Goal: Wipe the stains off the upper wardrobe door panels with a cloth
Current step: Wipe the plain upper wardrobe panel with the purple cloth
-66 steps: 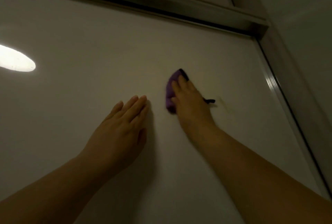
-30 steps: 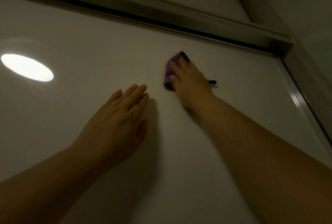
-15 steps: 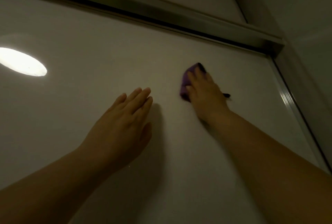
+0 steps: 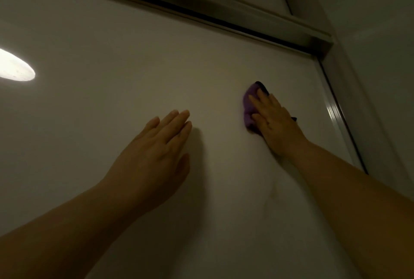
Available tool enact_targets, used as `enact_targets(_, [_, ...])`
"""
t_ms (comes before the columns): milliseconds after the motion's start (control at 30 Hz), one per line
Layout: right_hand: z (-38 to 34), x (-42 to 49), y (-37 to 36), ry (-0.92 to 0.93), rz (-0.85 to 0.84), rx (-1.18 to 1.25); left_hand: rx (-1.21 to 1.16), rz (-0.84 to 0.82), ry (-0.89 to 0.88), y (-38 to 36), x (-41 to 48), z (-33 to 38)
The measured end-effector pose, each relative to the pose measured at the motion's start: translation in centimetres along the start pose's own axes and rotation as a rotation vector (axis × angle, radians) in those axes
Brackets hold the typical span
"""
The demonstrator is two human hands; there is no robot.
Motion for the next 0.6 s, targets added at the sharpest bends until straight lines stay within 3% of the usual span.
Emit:
enact_targets(367, [0.7,-5.0,0.2,-0.056,-0.022,0.018,-0.067,-0.014,-0.052,-1.4,1.3,5.0])
enact_targets(600, [-2.8,-11.6,-0.9,-0.103,-0.028,0.014,-0.069,-0.058,-0.055,-2.8,-0.1,6.0])
Point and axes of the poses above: each hand's wrist, its own x-axis towards the middle knuckle, its own y-axis out of the back of the hand, z = x × y, the point moved 7 cm from there along x, towards the middle knuckle, and after that the axes turned 6 degrees about z, right-handed, at the moved point
